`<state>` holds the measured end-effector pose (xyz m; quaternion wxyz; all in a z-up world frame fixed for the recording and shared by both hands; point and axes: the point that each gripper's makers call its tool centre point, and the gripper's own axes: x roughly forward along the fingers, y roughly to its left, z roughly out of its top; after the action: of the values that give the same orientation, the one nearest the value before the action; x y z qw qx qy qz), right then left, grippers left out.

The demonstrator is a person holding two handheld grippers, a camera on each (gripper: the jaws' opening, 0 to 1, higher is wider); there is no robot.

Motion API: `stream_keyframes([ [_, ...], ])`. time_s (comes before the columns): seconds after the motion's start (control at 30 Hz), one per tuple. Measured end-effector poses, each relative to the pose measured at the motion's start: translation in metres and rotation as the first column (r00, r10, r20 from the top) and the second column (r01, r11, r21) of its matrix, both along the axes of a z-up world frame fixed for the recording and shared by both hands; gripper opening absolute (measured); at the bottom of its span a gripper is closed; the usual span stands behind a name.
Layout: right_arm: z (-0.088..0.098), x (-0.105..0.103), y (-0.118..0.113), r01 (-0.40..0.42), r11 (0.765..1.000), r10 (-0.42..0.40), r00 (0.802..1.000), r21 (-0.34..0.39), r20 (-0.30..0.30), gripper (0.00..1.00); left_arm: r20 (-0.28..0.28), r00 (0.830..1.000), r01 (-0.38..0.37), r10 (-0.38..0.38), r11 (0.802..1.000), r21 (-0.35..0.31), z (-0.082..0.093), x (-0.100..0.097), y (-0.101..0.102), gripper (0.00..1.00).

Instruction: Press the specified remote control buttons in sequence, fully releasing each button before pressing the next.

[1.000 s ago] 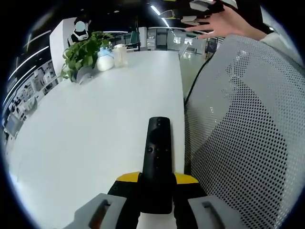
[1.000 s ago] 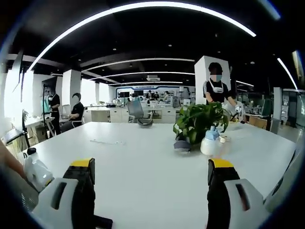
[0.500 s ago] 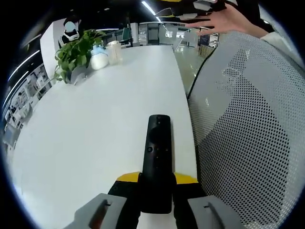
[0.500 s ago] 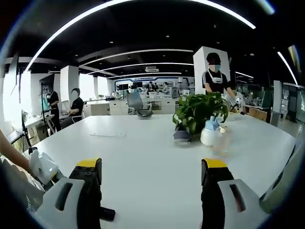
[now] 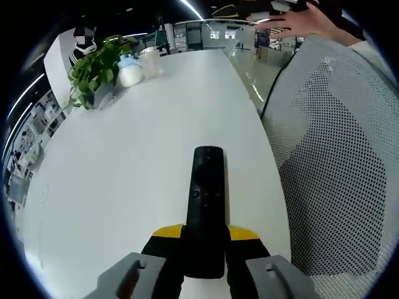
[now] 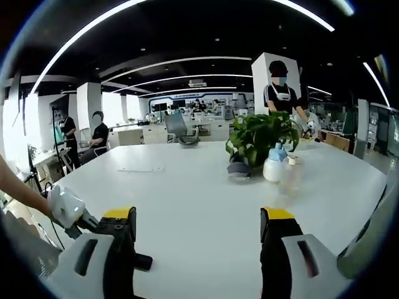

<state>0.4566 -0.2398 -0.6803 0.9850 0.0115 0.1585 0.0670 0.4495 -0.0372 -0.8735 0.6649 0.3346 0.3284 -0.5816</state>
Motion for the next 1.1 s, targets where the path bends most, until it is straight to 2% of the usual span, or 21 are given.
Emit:
stream_keyframes([
  [0.17, -0.009, -0.003, -0.005, 0.018, 1.000, -0.018, 0.998, -0.006, -0.057, 0.79, -0.002, 1.000, -0.026, 0.026, 1.000, 0.002, 0.000, 0.015, 0.003, 0.24],
  [0.5, -0.016, -0.005, -0.012, 0.039, 0.999, -0.038, 0.994, 0.011, -0.099, 0.67, 0.039, 0.999, -0.014, 0.013, 0.999, 0.043, 0.001, 0.046, 0.008, 0.24],
  [0.9, -0.022, -0.006, -0.012, 0.032, 0.999, -0.036, 0.991, -0.037, -0.132, 0.64, 0.082, 0.996, 0.012, -0.020, 0.996, 0.091, 0.002, 0.082, 0.011, 0.24],
  [1.1, -0.024, -0.007, -0.014, 0.038, 0.999, -0.043, 0.989, -0.037, -0.144, 0.62, 0.100, 0.995, -0.018, 0.008, 0.995, 0.094, 0.001, 0.107, 0.015, 0.24],
])
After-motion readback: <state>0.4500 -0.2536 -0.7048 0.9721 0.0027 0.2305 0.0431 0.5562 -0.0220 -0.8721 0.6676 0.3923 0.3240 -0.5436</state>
